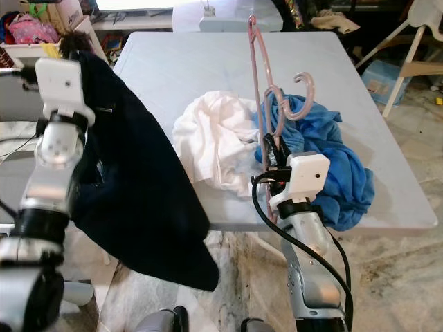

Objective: Hang hanger

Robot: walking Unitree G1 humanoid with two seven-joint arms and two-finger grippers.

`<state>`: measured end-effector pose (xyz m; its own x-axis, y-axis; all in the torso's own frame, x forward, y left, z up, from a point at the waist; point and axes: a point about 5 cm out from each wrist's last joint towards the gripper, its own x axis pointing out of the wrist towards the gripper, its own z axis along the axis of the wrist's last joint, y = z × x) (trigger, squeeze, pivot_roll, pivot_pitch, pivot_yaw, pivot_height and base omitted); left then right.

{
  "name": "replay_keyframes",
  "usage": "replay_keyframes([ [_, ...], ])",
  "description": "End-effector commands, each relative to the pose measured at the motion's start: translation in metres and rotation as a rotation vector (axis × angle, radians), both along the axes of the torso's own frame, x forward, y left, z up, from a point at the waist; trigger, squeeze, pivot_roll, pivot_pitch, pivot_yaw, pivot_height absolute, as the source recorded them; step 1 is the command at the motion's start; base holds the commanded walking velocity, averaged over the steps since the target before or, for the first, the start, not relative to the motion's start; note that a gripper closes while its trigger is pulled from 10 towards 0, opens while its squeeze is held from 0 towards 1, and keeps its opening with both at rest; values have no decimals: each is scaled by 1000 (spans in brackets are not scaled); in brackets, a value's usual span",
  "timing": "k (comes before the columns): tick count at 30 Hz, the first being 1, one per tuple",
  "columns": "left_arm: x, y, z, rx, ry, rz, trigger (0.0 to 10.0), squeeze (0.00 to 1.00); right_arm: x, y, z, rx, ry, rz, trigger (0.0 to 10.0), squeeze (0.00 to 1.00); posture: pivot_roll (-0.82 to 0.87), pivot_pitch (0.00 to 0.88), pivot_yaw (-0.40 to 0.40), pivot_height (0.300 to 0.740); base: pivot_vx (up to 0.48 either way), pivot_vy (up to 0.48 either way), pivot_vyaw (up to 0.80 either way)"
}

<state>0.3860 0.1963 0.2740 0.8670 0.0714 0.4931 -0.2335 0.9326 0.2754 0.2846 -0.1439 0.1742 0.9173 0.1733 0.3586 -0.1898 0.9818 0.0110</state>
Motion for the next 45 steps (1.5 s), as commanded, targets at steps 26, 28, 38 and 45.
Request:
replay_keyframes([
  [26,13,-42,119,100,-311,-113,10000,0,-5,2,-14,4,85,-15,10000,0,3,220,56,740,0,0,0],
  [28,17,-42,98,94,-259,-127,10000,0,-5,3,-15,4,88,-12,10000,0,4,222,55,740,0,0,0],
  [38,20,2,-46,-48,225,-115,10000,1000,-2,5,-16,-15,108,29,10000,0,23,219,25,740,0,0,0],
  [45,11,14,-67,-52,296,-179,10000,1000,1,9,-17,-20,115,51,10000,0,44,212,29,740,0,0,0],
])
